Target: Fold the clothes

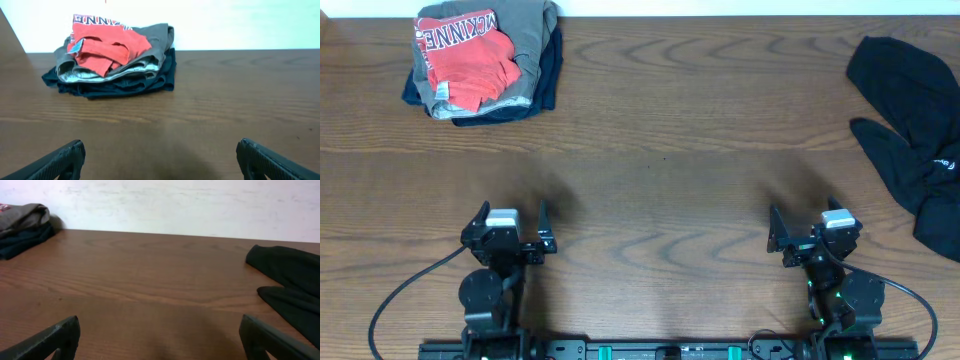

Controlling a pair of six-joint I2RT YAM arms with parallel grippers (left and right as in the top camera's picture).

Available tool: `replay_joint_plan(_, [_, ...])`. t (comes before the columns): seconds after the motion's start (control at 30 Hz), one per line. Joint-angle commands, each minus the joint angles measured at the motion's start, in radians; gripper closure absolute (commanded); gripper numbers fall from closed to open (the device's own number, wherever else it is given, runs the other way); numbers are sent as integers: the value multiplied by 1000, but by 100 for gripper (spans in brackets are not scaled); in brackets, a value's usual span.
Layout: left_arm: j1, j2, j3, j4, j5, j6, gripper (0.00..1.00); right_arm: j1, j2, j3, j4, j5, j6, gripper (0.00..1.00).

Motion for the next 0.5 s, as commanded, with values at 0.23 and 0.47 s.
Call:
replay_joint_plan(0.23, [-4, -85, -20, -53, 13, -47, 2, -10, -5, -2, -3, 3, 7, 1])
replay_joint_plan(0.47, [-13, -83, -20, -51, 10, -46, 2, -10, -5, -2, -3, 3, 7, 1])
